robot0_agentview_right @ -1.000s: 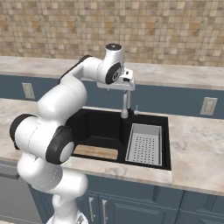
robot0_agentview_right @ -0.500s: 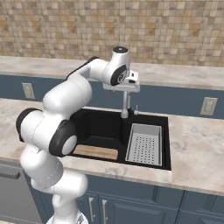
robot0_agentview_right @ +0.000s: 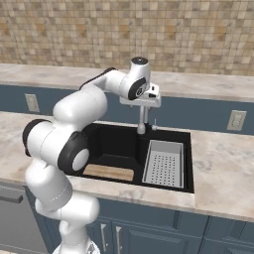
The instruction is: Turn on the sink faucet with hot water and rinse the cutting board for ten seconds, then turn off the faucet. Push the cutting board to reach the water if necessary.
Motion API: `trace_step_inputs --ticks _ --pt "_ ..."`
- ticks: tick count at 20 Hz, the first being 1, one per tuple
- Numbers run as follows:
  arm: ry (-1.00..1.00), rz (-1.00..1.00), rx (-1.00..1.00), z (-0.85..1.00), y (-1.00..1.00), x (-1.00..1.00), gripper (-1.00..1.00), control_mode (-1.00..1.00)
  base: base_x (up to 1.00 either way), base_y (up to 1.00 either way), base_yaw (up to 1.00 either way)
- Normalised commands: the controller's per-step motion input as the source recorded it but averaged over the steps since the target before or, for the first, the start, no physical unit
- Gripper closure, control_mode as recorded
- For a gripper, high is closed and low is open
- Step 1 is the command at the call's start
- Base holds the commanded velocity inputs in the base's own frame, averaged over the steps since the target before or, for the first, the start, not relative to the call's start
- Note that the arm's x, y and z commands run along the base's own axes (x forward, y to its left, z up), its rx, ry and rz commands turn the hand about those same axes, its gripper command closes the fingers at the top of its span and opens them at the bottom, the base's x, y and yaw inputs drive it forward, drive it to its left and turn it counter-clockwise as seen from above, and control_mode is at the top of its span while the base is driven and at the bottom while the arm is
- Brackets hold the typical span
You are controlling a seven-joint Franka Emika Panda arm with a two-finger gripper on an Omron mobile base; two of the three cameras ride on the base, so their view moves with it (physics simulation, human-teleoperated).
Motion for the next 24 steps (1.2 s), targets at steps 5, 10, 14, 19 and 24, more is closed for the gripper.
trace_step_inputs --ticks 5,10,14,19,24 --pt "0.00 0.00 0.00 -0.13 0.00 0.13 -1.00 -1.00 0.00 0.00 0.00" --pt "0.00 0.00 0.00 -0.11 0.00 0.18 -1.00 -1.00 0.00 0.00 0.00" --pt "0.00 0.00 0.00 -0.17 0.00 0.19 -1.00 -1.00 0.00 0.00 0.00" --pt "0.00 0.00 0.00 -0.13 0.00 0.15 -1.00 -1.00 0.00 0.00 0.00" --pt "0.00 0.00 0.00 -0.04 0.00 0.10 -1.00 -1.00 0.00 0.00 0.00"
